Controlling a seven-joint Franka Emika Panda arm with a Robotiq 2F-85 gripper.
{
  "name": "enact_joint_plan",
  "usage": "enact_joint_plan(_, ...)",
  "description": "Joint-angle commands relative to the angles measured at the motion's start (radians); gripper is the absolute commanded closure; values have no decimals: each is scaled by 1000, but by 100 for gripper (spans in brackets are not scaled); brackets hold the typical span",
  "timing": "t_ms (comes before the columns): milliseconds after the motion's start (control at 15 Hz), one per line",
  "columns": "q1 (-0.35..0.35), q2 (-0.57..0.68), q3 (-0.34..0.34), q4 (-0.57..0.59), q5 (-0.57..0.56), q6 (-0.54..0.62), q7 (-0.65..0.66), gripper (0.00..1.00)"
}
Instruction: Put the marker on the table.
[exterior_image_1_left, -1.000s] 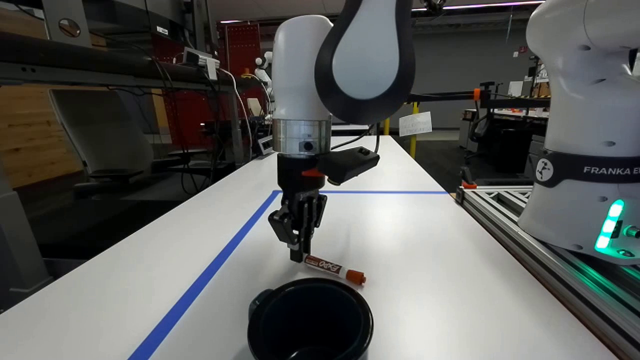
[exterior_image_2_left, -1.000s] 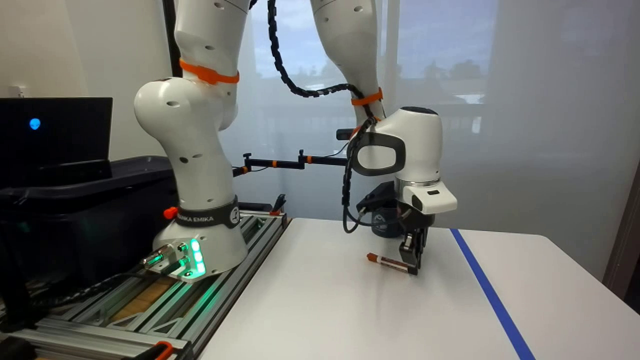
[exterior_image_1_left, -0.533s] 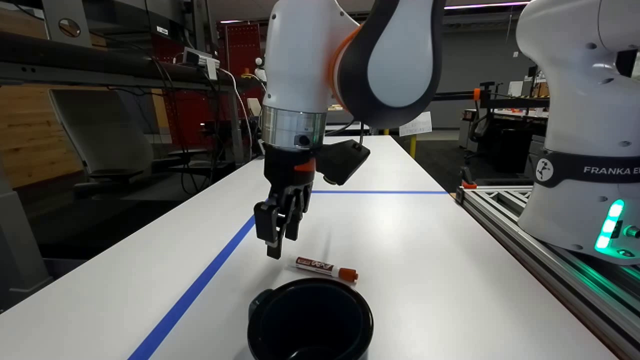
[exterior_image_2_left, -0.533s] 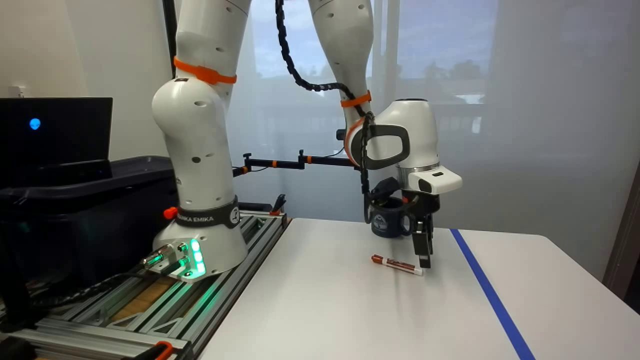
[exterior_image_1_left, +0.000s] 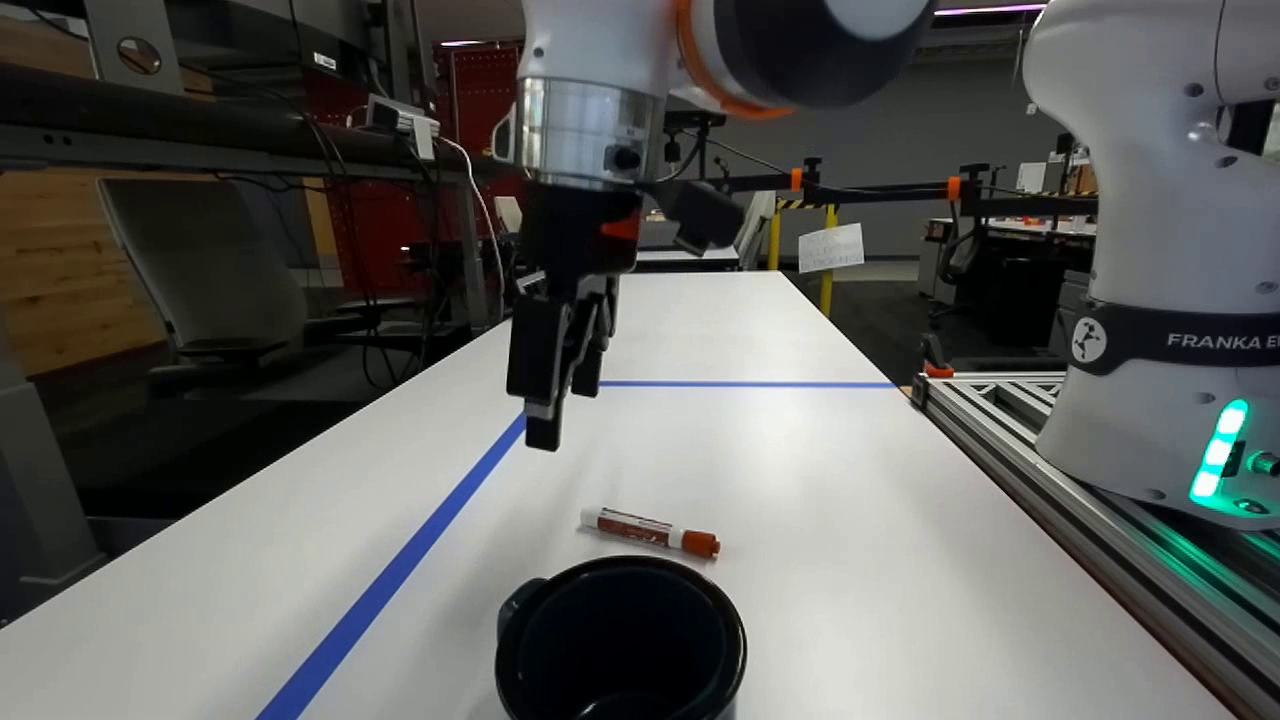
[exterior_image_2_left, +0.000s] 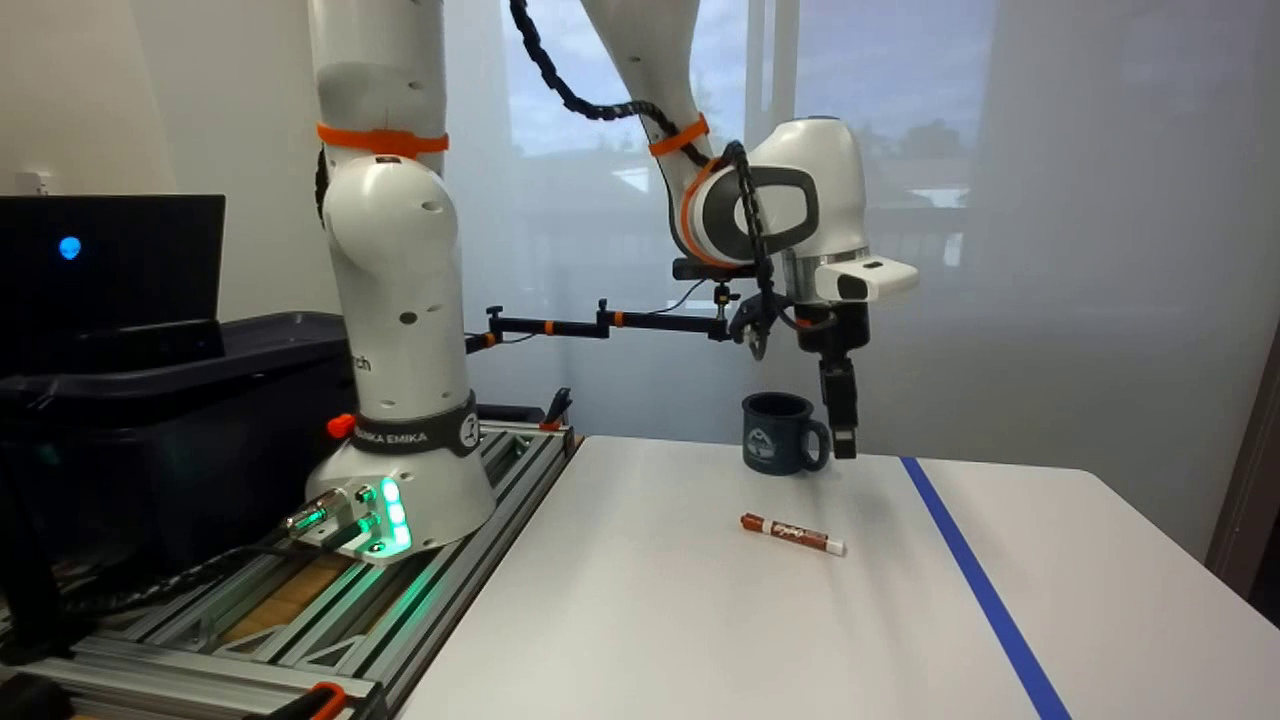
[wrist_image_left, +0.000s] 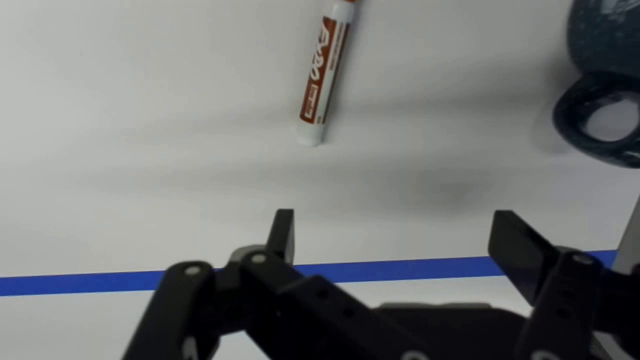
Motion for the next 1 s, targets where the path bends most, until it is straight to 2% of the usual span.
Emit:
enact_joint_plan(0, -207, -246, 216, -62, 90, -221, -81, 0)
enact_joint_plan(67, -265, -287, 278, -61, 124, -273, -88, 0)
enact_joint_plan(200, -339, -348, 356, -50, 212, -367, -127, 0)
enact_joint_plan(267, -379, -373, 393, -40, 224, -420, -99, 0)
enact_joint_plan(333, -403, -284, 425, -18, 215, -345, -116, 0)
enact_joint_plan(467, -434, -335, 450, -19, 231, -400, -115, 0)
enact_joint_plan(933, -440, -345, 455, -26, 234, -408, -115, 0)
